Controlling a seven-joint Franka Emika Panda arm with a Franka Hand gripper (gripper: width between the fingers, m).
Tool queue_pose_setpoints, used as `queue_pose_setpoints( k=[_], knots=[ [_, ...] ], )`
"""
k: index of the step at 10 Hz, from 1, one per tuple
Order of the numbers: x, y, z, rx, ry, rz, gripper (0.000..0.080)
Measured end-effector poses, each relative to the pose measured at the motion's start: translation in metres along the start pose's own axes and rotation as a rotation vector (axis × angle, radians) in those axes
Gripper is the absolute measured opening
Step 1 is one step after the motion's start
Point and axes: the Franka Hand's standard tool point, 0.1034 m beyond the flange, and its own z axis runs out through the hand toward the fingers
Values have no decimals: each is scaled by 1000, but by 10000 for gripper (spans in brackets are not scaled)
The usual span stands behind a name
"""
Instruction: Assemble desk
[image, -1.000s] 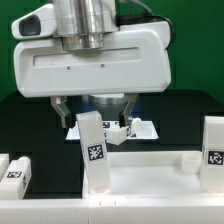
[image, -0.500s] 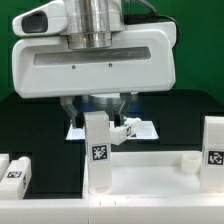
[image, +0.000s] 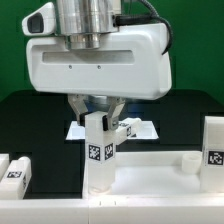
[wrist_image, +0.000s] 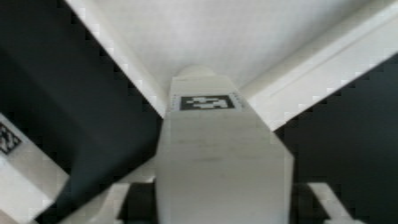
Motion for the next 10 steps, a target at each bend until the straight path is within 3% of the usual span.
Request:
queue_pose_setpoints(
  k=[2,7,10],
  knots=[
    [2,4,1,30,4,449,284],
    [2,7,2,53,-28,844,285],
    [-5,-1,3,134,-40,1349,285]
  ],
)
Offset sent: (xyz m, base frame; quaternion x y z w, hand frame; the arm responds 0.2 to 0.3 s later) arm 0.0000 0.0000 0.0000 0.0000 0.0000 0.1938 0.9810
